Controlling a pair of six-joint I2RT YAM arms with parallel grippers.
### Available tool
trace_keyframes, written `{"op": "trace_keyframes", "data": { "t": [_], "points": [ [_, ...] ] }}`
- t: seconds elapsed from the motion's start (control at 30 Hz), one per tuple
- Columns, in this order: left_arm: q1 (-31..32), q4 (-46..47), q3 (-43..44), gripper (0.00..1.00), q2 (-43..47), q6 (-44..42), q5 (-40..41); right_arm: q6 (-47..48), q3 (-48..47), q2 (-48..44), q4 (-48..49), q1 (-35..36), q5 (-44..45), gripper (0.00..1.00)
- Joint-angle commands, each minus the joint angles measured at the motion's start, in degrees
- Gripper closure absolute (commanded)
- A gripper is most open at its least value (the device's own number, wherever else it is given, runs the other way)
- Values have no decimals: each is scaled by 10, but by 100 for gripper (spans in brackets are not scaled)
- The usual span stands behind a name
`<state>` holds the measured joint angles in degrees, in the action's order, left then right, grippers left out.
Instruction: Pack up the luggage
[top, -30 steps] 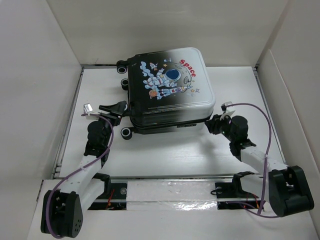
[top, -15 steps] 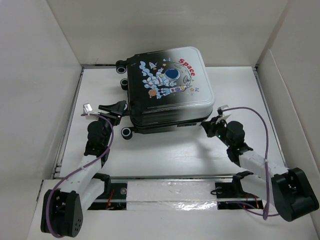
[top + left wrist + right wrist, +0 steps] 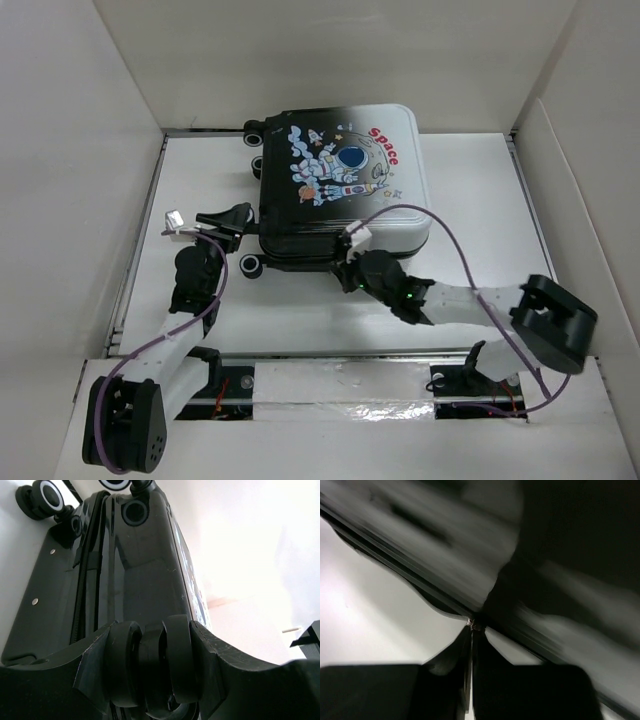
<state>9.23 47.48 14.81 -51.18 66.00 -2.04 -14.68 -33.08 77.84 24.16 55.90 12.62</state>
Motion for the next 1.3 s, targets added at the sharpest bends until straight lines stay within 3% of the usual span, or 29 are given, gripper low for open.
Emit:
{"op": "trace_keyframes", "data": {
  "t": [0.0, 0.2, 0.4, 0.53, 0.57, 0.6, 0.67, 0.8, 0.87, 1.0, 1.1, 1.17, 1.23, 1.27],
  "points": [
    [11, 38, -15, 100, 25, -69, -77, -17, -103, 96, 92, 59, -56, 100],
    [11, -53, -8, 100, 96, -115, -62, -1, -234, 258, 96, 102, -60, 100],
    [11, -120, 31, 100, 128, -149, -92, 18, -248, 272, 92, 102, -60, 100],
    [11, -72, 11, 100, 97, -119, -165, 16, -142, 182, 105, 58, -56, 100],
    [11, -55, 4, 100, 81, -109, -175, 15, -112, 123, 110, 41, -63, 100],
    [23, -37, -2, 100, 74, -98, -180, 18, -57, 90, 110, 0, -88, 100],
    [68, -35, 2, 100, 55, -110, -133, 28, -19, -7, 83, -43, -117, 100],
    [256, -24, 64, 100, -17, -140, -23, 86, 1, -136, -86, -128, -169, 100],
    [297, -9, 89, 100, -69, -155, 14, 104, -1, -173, -128, -167, -176, 100],
    [352, 40, 138, 100, -138, -148, 15, 99, 27, -230, -164, -218, -214, 100],
    [376, 52, 171, 100, -183, -149, 15, 54, 67, -236, -115, -195, -240, 100],
    [381, 61, 186, 100, -211, -148, 1, 22, 93, -225, -63, -151, -234, 100],
    [376, 56, 211, 100, -225, -146, -25, -11, 104, -200, -14, -59, -196, 100],
    [370, 56, 222, 100, -227, -146, -36, -11, 104, -190, -8, -59, -188, 100]
  ]
}}
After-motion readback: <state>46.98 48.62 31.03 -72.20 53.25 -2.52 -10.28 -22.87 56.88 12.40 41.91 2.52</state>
